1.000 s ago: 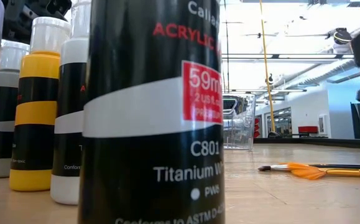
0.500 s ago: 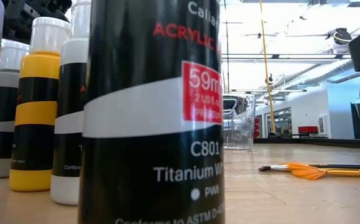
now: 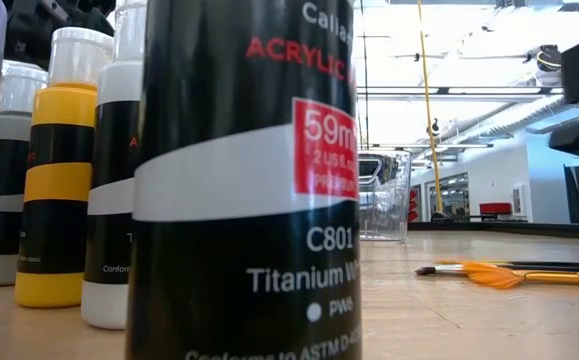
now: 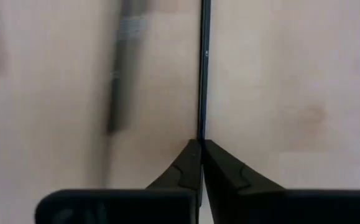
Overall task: Pick & Place Paint Supplies
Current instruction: Put the yellow paintbrush into the green cup
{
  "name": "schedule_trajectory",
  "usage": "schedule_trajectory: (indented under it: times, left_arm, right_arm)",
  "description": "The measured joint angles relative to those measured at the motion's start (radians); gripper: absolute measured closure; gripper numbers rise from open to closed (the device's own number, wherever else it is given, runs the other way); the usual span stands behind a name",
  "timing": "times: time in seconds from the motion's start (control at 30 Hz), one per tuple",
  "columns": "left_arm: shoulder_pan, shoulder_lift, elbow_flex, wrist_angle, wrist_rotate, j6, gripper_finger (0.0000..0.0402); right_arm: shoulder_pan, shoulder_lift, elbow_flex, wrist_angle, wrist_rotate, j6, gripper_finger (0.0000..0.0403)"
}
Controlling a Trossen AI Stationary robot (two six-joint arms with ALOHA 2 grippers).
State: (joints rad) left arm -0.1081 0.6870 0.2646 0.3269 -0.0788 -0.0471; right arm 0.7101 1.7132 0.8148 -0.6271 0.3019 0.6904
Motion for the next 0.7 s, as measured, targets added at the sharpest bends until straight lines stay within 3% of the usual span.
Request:
schedule_trajectory:
  times: [0.2, 0.4, 0.6, 0.7]
  left_arm:
    - [0.000, 0.000, 0.000, 0.033, 0.011, -0.016, 0.0385]
    - [0.000, 0.000, 0.000, 0.055, 0.046, -0.021, 0.0400]
    - [-0.031, 0.075, 0.003, 0.200, 0.156, -0.015, 0.0381]
    - [-0.047, 0.149, 0.049, 0.215, 0.151, -0.062, 0.0361]
  right_arm:
    - [-0.028, -0.061, 0.026, -0.100, 0.216, -0.052, 0.0402]
    - [-0.097, -0.113, 0.086, -0.186, 0.283, -0.122, 0.0402]
    - [-0.123, -0.121, 0.202, -0.199, 0.425, -0.402, 0.0402]
    - [-0.129, -0.117, 0.274, -0.201, 0.553, -0.551, 0.0402]
